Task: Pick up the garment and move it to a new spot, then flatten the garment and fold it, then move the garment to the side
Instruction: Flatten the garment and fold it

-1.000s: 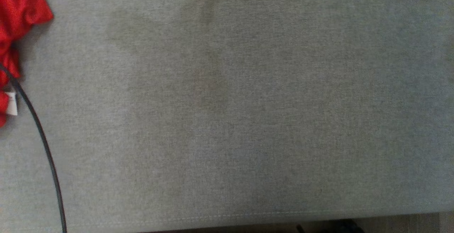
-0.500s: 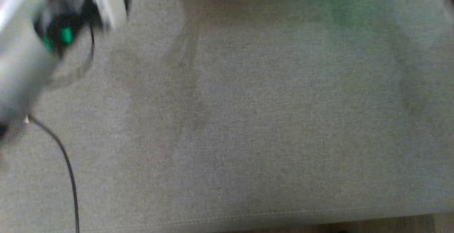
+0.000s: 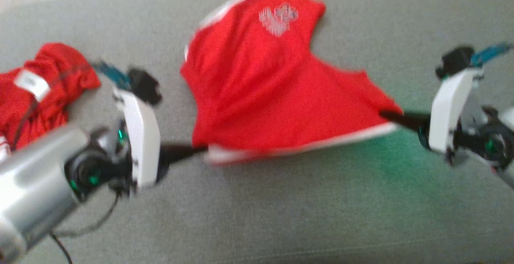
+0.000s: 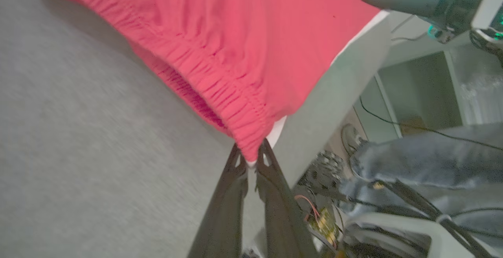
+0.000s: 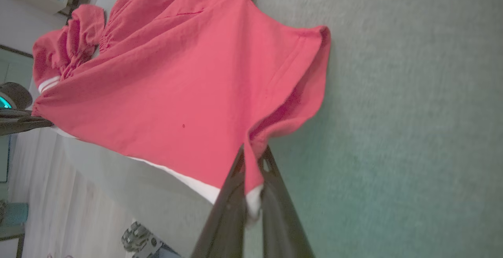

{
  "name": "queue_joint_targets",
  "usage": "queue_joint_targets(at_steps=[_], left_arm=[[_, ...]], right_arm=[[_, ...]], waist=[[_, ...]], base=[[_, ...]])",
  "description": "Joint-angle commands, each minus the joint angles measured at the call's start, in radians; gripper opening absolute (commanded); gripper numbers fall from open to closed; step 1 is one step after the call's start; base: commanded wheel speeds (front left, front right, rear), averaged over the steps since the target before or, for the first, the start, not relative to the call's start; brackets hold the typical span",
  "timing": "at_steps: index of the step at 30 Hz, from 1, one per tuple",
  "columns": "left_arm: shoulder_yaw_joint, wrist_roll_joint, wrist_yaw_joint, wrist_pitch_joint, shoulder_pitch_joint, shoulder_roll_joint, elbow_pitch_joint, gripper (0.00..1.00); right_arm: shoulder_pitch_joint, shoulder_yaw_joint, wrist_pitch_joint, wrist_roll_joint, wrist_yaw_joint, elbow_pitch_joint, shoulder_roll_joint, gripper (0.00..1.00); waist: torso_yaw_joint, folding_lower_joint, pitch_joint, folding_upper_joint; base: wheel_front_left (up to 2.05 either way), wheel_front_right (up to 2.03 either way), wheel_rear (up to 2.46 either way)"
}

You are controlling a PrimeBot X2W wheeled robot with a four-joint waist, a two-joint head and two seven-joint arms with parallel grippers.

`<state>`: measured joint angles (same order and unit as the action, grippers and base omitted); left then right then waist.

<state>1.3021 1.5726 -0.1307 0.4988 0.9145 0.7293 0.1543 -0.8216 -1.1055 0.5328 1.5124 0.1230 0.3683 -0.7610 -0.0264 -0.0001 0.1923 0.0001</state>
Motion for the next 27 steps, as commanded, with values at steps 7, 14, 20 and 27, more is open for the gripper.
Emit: queue_joint_targets(at_steps=[7,14,20,27], left_arm=[[-0.041,0.105,0.002,0.077,-0.043,0.095,-0.123,0.00],[-0.081,0.240,0.006,0.165,-0.007,0.094,-0.110,0.00],[-0.143,0.321,0.020,0.214,0.086,0.035,-0.020,0.00],[-0.182,0.339,0.019,0.238,0.175,-0.049,0.099,0.00]], right_arm=[[0.070,0.005,0.051,0.036,0.008,-0.144,-0.173,0.00],[0.018,0.025,0.153,0.106,0.008,-0.130,-0.206,0.00],[-0.144,0.045,0.280,0.164,0.008,-0.007,-0.141,0.00],[-0.360,0.030,0.405,0.187,0.008,0.238,-0.024,0.00]], waist=[[0.017,0.0001,-0.099,-0.0001],[0.060,0.0001,-0.050,-0.0001],[0.113,0.0001,0.045,-0.0001],[0.190,0.0001,0.146,-0.0001]], base=[[0.00,0.00,0.00],[0.00,0.00,0.00],[0.00,0.00,0.00],[0.00,0.00,0.00]])
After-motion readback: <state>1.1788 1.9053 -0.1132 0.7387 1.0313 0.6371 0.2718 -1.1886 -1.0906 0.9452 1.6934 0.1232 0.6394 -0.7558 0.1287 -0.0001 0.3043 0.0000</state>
